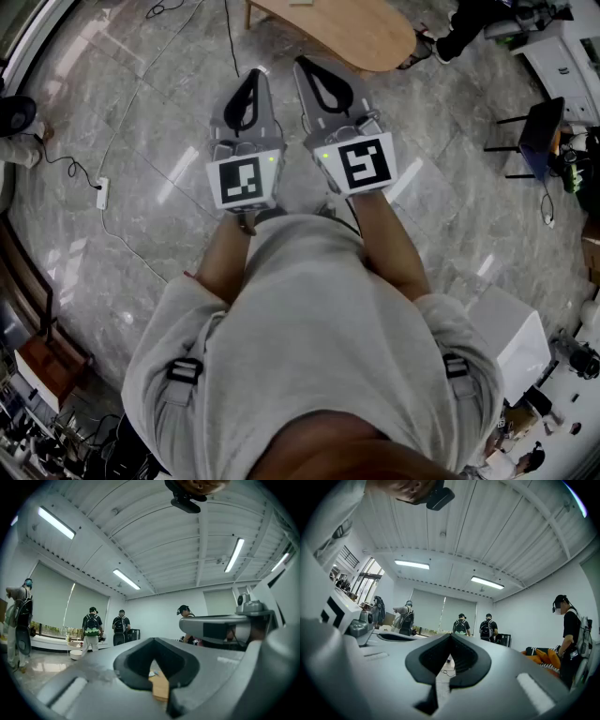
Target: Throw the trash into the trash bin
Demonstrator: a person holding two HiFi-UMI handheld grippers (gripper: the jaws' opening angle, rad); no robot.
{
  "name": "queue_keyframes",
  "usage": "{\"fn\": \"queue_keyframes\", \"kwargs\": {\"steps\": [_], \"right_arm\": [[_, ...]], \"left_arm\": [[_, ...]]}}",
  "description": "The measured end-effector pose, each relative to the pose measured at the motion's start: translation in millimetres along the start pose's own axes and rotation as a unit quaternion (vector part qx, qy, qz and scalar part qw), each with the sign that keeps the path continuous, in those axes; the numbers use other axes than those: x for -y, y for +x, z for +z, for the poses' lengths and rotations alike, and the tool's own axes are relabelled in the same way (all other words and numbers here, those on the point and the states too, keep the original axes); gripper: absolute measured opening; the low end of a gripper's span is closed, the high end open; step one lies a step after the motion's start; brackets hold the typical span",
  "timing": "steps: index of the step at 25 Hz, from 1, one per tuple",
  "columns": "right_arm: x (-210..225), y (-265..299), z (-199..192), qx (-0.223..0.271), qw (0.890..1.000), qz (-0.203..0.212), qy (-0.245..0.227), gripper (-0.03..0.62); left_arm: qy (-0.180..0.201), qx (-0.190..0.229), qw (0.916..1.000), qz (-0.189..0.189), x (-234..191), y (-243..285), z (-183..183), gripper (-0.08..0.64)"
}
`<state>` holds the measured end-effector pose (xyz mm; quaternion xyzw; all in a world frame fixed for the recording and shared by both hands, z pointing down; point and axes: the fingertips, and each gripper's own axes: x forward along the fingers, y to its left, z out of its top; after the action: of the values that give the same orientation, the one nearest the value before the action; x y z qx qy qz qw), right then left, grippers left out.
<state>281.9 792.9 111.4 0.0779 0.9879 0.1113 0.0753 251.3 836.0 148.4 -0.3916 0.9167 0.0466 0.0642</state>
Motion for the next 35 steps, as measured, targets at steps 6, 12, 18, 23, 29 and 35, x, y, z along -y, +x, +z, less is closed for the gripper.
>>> {"fn": "queue_keyframes", "kwargs": {"steps": [6,12,18,23,29,35], "right_arm": [[-17.7,16.7,-12.7,-0.002,1.0,0.007,0.016,0.008],[-21.6,36.2,-40.4,-0.035,0.999,-0.022,0.032,0.008],[2.2,64.5,-66.4,-0.056,0.995,-0.059,0.053,0.008],[55.5,96.3,-84.1,-0.045,0.995,-0.071,0.05,0.008],[136.8,161.3,-101.8,-0.023,0.997,-0.061,0.051,0.008],[219.4,219.8,-104.5,-0.006,0.996,-0.051,0.069,0.008]], "left_arm": [[-0.014,-0.014,0.9998,-0.005,-20.0,-1.2,-14.7,0.017],[0.002,-0.035,0.9988,-0.033,-45.8,8.3,-36.8,0.017],[0.002,-0.059,0.9959,-0.068,-58.7,52.6,-62.5,0.017],[-0.006,-0.067,0.9954,-0.067,-59.5,112.1,-74.6,0.017],[-0.007,-0.086,0.9944,-0.061,-61.9,206.1,-95.4,0.017],[-0.016,-0.115,0.9919,-0.051,-65.9,297.2,-104.2,0.017]]}}
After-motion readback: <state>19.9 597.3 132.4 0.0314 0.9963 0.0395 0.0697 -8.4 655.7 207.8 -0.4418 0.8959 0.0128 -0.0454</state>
